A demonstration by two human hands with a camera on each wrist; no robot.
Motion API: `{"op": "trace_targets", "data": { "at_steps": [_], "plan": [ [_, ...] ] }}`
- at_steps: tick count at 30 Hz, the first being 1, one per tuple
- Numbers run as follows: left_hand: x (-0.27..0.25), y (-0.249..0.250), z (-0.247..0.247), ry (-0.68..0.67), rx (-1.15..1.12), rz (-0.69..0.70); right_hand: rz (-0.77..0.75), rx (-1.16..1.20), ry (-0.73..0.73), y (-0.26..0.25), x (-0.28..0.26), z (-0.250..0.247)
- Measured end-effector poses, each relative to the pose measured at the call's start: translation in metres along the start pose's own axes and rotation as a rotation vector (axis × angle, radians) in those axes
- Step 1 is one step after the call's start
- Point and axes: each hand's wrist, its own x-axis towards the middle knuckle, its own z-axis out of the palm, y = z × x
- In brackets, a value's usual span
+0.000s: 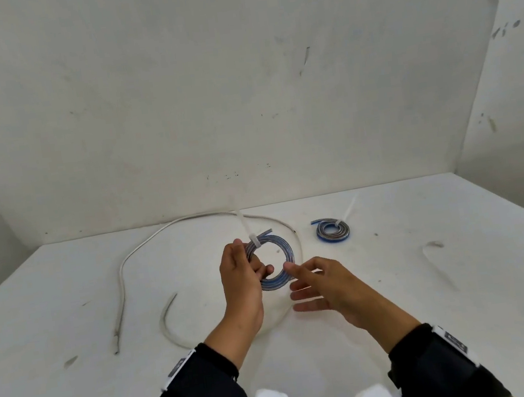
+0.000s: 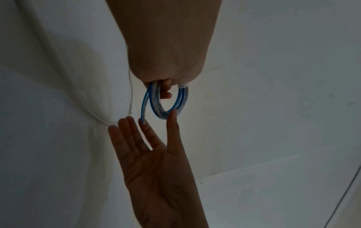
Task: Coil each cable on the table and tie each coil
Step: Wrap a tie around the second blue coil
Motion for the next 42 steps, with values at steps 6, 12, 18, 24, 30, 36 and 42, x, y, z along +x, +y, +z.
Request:
{"op": "trace_targets", "data": {
  "at_steps": [6, 12, 18, 24, 30, 36, 42],
  "plan": [
    [0.001, -0.015, 0.009, 0.017, 0.035, -0.026, -0.074, 0.292, 0.066, 0.008, 0.013, -0.005],
    [0.008, -0.018, 0.008, 0.037, 0.077, -0.025, -0.143, 0.258, 0.038, 0.018, 0.019, -0.005],
    [0.01, -0.018, 0.005, 0.055, 0.091, 0.003, -0.138, 0.225, -0.026, 0.014, 0.016, -0.001],
    [0.007, -0.017, 0.008, 0.056, 0.122, 0.022, -0.186, 0.224, -0.002, 0.01, 0.015, 0.003],
    [0.005, -0.015, 0.009, 0.001, -0.081, -0.187, -0.109, 0.342, -0.122, 0.007, 0.014, -0.003],
    [0.008, -0.01, 0.005, -0.213, 0.075, -0.278, -0.078, 0.463, -0.031, 0.009, 0.022, -0.018],
    [0.011, -0.016, -0.006, -0.361, 0.785, -0.184, -0.165, 0.384, 0.268, 0.0, 0.055, -0.048]
  ]
}}
